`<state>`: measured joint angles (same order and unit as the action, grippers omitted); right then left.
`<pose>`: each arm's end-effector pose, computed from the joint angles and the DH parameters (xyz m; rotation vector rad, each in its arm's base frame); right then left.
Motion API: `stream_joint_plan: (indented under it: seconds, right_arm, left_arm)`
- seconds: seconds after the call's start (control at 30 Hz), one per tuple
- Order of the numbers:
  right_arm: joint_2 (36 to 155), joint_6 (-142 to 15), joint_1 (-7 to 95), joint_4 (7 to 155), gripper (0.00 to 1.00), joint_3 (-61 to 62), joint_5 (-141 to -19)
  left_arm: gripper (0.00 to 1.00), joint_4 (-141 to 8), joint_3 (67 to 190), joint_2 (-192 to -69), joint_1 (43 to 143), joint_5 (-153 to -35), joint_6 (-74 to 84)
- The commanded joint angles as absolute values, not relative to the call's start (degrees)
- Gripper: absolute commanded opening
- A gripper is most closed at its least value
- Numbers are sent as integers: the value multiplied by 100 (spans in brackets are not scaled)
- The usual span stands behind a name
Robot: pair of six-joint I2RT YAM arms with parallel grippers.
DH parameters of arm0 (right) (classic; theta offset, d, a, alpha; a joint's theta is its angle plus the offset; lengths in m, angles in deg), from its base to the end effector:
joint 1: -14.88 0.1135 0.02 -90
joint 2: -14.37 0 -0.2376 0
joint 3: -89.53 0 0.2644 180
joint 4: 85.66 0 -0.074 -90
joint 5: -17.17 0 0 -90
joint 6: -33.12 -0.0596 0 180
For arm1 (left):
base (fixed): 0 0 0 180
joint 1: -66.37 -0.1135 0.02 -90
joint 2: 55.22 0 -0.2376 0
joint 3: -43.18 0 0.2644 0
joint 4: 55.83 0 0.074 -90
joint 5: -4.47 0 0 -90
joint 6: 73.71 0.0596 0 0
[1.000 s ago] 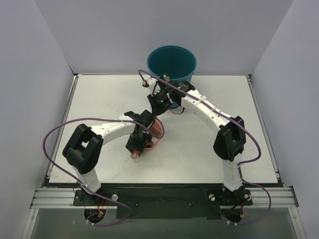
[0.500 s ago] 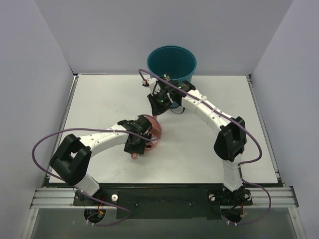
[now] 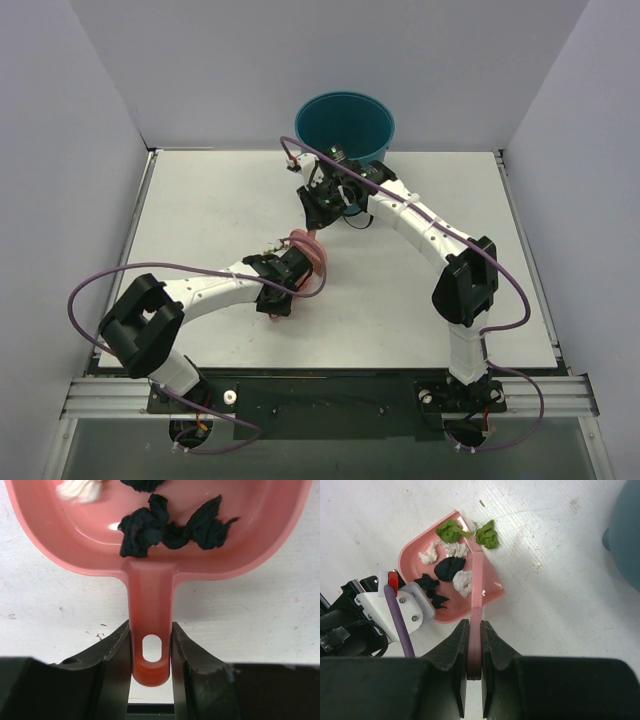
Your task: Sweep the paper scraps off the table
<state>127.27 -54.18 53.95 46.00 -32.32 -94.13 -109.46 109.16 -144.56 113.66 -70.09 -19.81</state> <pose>0.3542 0.3154 0.2913 -1.0131 2.0803 0.7518 0.2081 -0.2020 0.1182 0.2294 2.7843 0.0709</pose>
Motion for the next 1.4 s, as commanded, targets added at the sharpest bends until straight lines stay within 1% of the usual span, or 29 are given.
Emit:
stream_joint_plan:
  seconds: [0.0, 0.03, 0.1, 0.23, 0.3, 0.53, 0.8, 0.97, 1.2, 1.3, 1.37]
  right_arm:
    - [12352, -5477, 5399, 4501, 0, -3222, -9384]
    - [12353, -5495, 5407, 4484, 0, -3240, -9375]
    - [12344, -5512, 5407, 4483, 0, -3249, -9349]
    - [12309, -5530, 5399, 4492, 0, -3231, -9331]
    - [12282, -5548, 5407, 4492, 0, -3240, -9287]
    - [12352, -5618, 5311, 4984, 0, -3432, -8700]
    - [12985, -5688, 5214, 5484, 0, -4153, -8707]
    - [13318, -5688, 5232, 6047, 0, -4224, -8690]
    - [13477, -6066, 5293, 7523, 0, -3592, -8690]
    - [13696, -5935, 5398, 7525, 0, -3626, -8584]
    - [13776, -5934, 5408, 7428, 0, -3627, -8802]
  left_arm:
    - [26, -10648, 10807, -14170, 11427, -6708, -2185]
    - [24, -10621, 10798, -14161, 11436, -6699, -2185]
    - [14, -10586, 10763, -14161, 11436, -6717, -2177]
    - [3, -10569, 10745, -14152, 11445, -6681, -2185]
    - [0, -10498, 10710, -14144, 11453, -6725, -2177]
    - [0, -10682, 10763, -14188, 11436, -6910, -2124]
    - [0, -11008, 10807, -14188, 11366, -7217, -2089]
    - [0, -11122, 10894, -14117, 11234, -7384, -2010]
    - [0, -11236, 11132, -14258, 11181, -7551, -1843]
    - [0, -11289, 11185, -14319, 11181, -7543, -1816]
    - [0, -11289, 11185, -14319, 11137, -7569, -1790]
